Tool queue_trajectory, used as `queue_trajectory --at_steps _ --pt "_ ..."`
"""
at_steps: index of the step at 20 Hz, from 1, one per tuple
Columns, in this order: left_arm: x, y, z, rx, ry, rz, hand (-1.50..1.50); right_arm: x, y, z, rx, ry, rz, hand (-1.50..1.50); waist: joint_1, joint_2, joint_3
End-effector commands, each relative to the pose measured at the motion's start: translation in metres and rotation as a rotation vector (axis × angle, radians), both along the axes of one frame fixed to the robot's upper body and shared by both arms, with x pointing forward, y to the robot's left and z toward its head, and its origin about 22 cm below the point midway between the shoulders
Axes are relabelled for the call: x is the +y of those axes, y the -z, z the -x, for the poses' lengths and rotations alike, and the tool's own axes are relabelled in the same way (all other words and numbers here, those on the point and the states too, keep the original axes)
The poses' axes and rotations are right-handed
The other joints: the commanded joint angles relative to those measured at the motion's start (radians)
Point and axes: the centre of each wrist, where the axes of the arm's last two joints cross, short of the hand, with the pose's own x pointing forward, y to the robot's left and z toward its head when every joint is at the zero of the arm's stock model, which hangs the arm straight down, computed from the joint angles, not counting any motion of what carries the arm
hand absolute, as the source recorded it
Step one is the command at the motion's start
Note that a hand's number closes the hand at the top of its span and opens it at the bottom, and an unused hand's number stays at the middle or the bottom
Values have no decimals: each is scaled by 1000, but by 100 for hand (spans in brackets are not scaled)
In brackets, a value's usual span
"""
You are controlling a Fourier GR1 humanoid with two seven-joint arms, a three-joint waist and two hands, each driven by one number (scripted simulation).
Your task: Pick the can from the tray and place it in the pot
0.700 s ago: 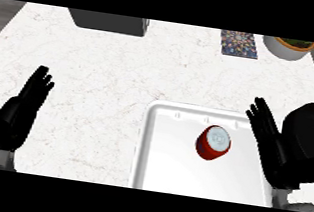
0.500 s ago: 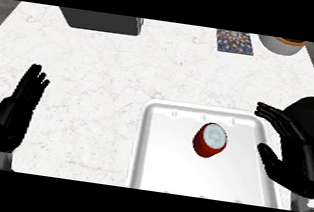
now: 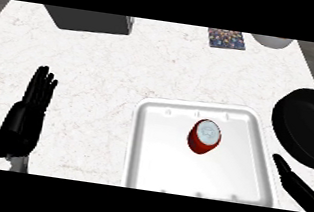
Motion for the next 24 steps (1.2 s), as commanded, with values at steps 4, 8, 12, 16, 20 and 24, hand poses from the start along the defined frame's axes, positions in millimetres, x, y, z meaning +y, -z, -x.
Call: queue_trajectory --at_steps 4,8,12,16,20,24 --pt "-26 8 -1 -37 41 -3 0 53 3 77 -175 7 102 -150 44 12 1" --pt "-30 6 -5 -25 43 -7 0 59 7 106 72 67 209 -150 53 17 -2" --pt "-34 3 -8 -27 85 -3 0 43 19 126 337 82 375 -150 68 28 -6" --pt "-41 -3 -12 -42 89 -9 0 51 16 140 549 109 450 -150 81 33 -7" --pt "-40 -2 -15 -46 88 -12 0 78 -2 122 646 132 472 -150 90 29 -5" --pt "-31 2 -5 -35 103 -15 0 124 0 93 694 116 479 -150 87 21 -1"
